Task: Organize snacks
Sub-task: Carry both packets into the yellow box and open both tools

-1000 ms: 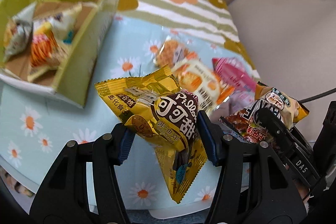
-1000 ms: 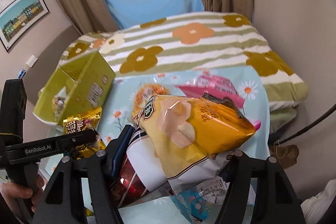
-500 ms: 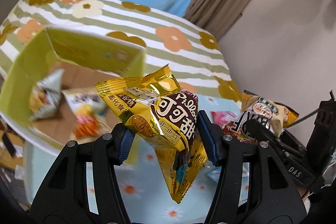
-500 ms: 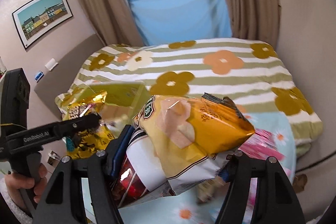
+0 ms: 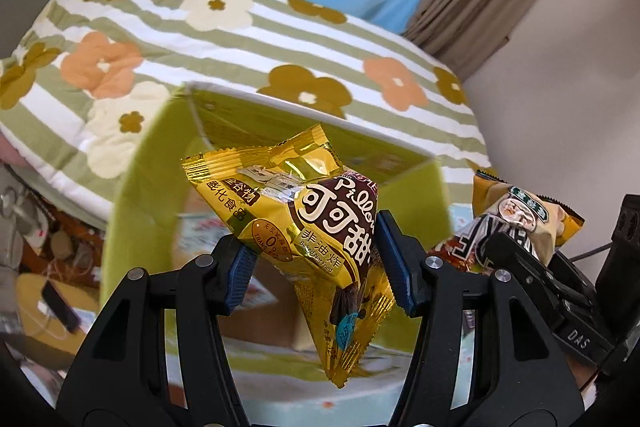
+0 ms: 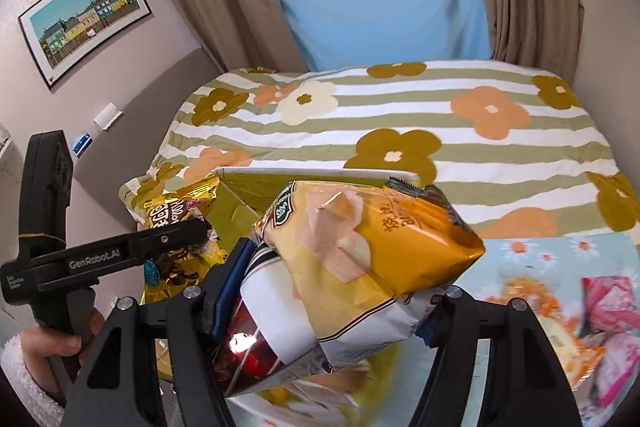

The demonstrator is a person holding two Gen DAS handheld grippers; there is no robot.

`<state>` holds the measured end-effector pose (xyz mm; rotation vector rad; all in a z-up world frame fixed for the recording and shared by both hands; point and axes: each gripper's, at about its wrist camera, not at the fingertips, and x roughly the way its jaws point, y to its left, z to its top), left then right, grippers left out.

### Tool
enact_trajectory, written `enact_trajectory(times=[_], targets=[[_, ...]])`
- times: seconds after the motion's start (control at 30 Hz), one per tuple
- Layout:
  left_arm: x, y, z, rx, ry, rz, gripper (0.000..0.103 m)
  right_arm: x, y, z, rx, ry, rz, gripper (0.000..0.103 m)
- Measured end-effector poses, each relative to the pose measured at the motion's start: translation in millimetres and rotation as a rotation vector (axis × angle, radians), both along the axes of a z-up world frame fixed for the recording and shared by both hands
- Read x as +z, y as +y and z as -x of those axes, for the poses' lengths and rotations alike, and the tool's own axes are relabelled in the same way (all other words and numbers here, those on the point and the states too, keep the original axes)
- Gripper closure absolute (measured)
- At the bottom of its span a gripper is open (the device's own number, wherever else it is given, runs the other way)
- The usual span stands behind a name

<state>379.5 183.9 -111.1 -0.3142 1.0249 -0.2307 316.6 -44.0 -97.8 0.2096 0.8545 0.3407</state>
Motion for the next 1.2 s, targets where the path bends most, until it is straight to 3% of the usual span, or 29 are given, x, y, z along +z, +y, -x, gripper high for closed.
enact_trajectory(times=[0.17,0.37,0.43,0.47,0.5,0.87,1.03,1.2], targets=[[-32,23,-40,-0.04,0.086,-0.012,0.05,-16,25,-11,-0.028,0.055,-0.006,0.039],[-68,32,-74,-0.036,0.19,0.047,0.047,-31,31,-20,-0.051,0.117,0.021,0.039],[-75,32,-79,-0.041,0.216,0.082,0.034,-32,30,-24,-0.058,0.124,0.023,0.039],[-78,33,-80,-0.035,0.219,0.083,0.014,-33,29,-26,-0.06,0.127,0.025,0.039],[-78,34,-80,-0.024,0.214,0.072,0.002,-34,28,-27,-0.063,0.127,0.027,0.039],[-55,43,-48,-0.002,0.118,-0.062,0.002,-44,19,-29,-0.069,0.168,0.03,0.039],[-46,50,-26,0.01,0.072,-0.028,0.002,-41,23,-38,-0.044,0.168,0.022,0.038],[-37,50,-9,0.022,0.036,-0.088,0.002,-42,35,-50,-0.025,0.169,0.019,0.037]])
